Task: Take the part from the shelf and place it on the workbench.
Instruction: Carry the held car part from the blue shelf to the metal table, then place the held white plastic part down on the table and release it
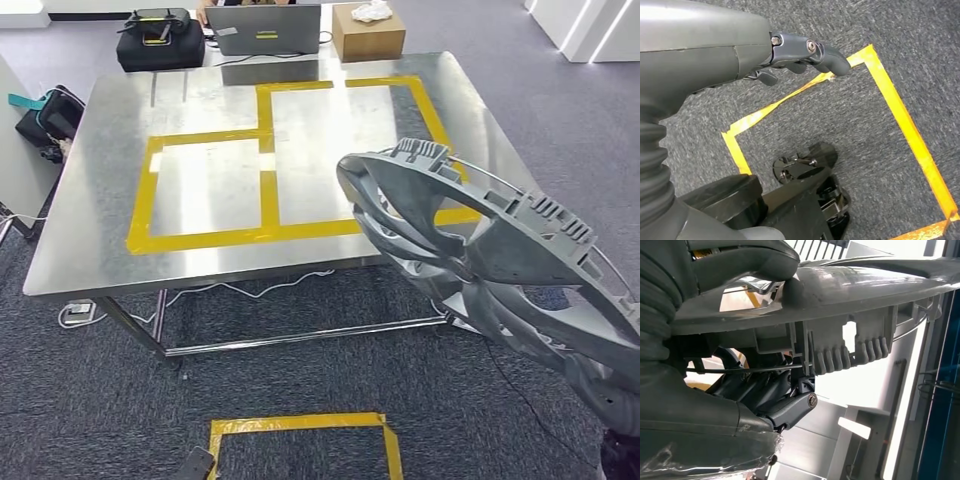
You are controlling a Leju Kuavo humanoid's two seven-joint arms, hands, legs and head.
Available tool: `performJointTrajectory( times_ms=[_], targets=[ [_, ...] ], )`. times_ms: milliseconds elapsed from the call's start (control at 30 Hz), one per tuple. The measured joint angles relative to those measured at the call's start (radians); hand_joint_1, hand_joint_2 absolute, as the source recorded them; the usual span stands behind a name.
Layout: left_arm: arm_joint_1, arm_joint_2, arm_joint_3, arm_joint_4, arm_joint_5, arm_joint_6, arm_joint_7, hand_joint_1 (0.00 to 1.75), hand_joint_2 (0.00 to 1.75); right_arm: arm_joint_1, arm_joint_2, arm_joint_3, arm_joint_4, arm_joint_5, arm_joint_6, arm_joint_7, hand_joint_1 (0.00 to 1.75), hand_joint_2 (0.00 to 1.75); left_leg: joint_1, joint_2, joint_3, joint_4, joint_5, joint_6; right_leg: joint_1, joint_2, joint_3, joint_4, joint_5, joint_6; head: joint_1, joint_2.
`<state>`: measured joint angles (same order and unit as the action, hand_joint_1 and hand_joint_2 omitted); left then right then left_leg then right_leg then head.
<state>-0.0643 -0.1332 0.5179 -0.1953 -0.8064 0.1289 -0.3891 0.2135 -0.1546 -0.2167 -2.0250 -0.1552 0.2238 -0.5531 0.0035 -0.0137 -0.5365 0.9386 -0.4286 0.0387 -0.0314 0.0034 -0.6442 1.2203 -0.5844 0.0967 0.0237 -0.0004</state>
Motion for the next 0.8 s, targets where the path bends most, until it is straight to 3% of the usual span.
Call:
performJointTrajectory(
  times_ms=[67, 100, 133, 300, 333, 400, 467, 500, 533, 600, 633, 733, 800],
  targets=[
    [0.001, -0.001, 0.000, 0.000, 0.000, 0.006, 0.000, 0.00, 1.75, -0.002, -0.004, -0.019, -0.005, -0.004, 0.000, -0.002, 1.75, 1.75, 0.006, -0.003, 0.013, 0.010, -0.017, -0.015, -0.008, -0.001, 0.038, -0.118, 0.089, 0.011, 0.001, 0.000],
    [0.000, 0.000, 0.001, 0.000, 0.000, 0.009, 0.000, 0.00, 1.75, -0.003, -0.004, -0.027, -0.008, -0.007, 0.001, -0.004, 1.75, 1.75, 0.007, -0.005, 0.016, 0.019, -0.028, -0.025, -0.011, 0.002, 0.061, -0.175, 0.120, 0.014, 0.004, 0.000],
    [-0.001, 0.001, 0.001, 0.000, -0.001, 0.011, 0.001, 0.00, 1.75, -0.004, -0.005, -0.035, -0.011, -0.010, 0.002, -0.006, 1.75, 1.75, 0.005, -0.006, 0.016, 0.028, -0.036, -0.034, -0.013, 0.005, 0.075, -0.209, 0.134, 0.010, 0.005, 0.000],
    [0.000, 0.003, 0.002, 0.000, -0.001, 0.017, 0.003, 0.00, 1.75, -0.005, -0.004, -0.064, -0.023, -0.014, 0.015, -0.007, 1.75, 1.75, 0.006, -0.003, 0.000, 0.062, -0.061, -0.054, -0.010, 0.013, 0.076, -0.203, 0.117, -0.038, -0.002, 0.000],
    [-0.002, 0.003, 0.002, 0.000, -0.001, 0.018, 0.003, 0.00, 1.75, -0.005, -0.004, -0.067, -0.024, -0.013, 0.017, -0.007, 1.75, 1.75, 0.007, 0.000, -0.021, 0.104, -0.081, -0.058, -0.009, 0.012, 0.081, -0.204, 0.114, -0.045, -0.003, 0.000],
    [-0.003, 0.003, 0.003, 0.000, 0.000, 0.018, 0.003, 0.00, 1.75, -0.005, -0.004, -0.071, -0.026, -0.010, 0.020, -0.008, 1.75, 1.75, 0.006, 0.003, -0.101, 0.242, -0.131, -0.061, -0.007, 0.009, 0.088, -0.204, 0.105, -0.056, -0.007, 0.000],
    [-0.001, 0.003, 0.010, 0.000, 0.010, 0.016, 0.005, 0.00, 1.75, -0.003, -0.004, -0.072, -0.026, -0.003, 0.021, -0.009, 1.75, 1.75, 0.006, 0.003, -0.177, 0.349, -0.147, -0.059, -0.003, 0.008, 0.098, -0.204, 0.096, -0.061, -0.006, 0.000],
    [0.001, 0.002, 0.015, 0.000, 0.016, 0.015, 0.007, 0.00, 1.75, -0.001, -0.004, -0.073, -0.026, 0.001, 0.021, -0.010, 1.75, 1.75, 0.006, 0.003, -0.191, 0.351, -0.124, -0.056, -0.002, 0.009, 0.105, -0.204, 0.089, -0.062, -0.006, 0.000],
    [0.002, 0.002, 0.021, 0.000, 0.022, 0.014, 0.008, 0.00, 1.75, 0.000, -0.004, -0.074, -0.027, 0.007, 0.021, -0.011, 1.75, 1.75, 0.006, 0.003, -0.185, 0.313, -0.082, -0.052, -0.001, 0.010, 0.115, -0.204, 0.082, -0.061, -0.006, 0.000],
    [0.002, 0.002, 0.029, 0.000, 0.027, 0.014, 0.009, 0.00, 1.75, 0.000, -0.004, -0.077, -0.031, 0.016, 0.019, -0.015, 1.75, 1.75, 0.003, 0.002, -0.142, 0.188, 0.008, -0.042, 0.001, 0.012, 0.136, -0.205, 0.065, -0.054, -0.006, 0.000],
    [0.002, 0.002, 0.032, 0.000, 0.028, 0.013, 0.009, 0.00, 1.75, 0.000, -0.004, -0.079, -0.033, 0.019, 0.017, -0.016, 1.75, 1.75, 0.001, 0.002, -0.119, 0.135, 0.029, -0.039, 0.003, 0.013, 0.141, -0.205, 0.057, -0.049, -0.007, 0.000],
    [-0.001, 0.002, 0.041, 0.000, 0.029, 0.012, 0.009, 0.00, 1.75, 0.001, -0.005, -0.084, -0.037, 0.028, 0.014, -0.016, 1.75, 1.75, -0.004, 0.001, -0.094, 0.082, 0.016, -0.034, 0.004, 0.013, 0.146, -0.216, 0.049, -0.032, -0.008, 0.000],
    [0.000, 0.003, 0.045, 0.000, 0.030, 0.012, 0.009, 0.00, 1.75, 0.003, -0.005, -0.088, -0.037, 0.033, 0.013, -0.015, 1.75, 1.75, -0.001, -0.001, -0.092, 0.074, 0.017, -0.039, 0.004, 0.012, 0.155, -0.230, 0.051, -0.035, -0.008, 0.000]
  ],
)
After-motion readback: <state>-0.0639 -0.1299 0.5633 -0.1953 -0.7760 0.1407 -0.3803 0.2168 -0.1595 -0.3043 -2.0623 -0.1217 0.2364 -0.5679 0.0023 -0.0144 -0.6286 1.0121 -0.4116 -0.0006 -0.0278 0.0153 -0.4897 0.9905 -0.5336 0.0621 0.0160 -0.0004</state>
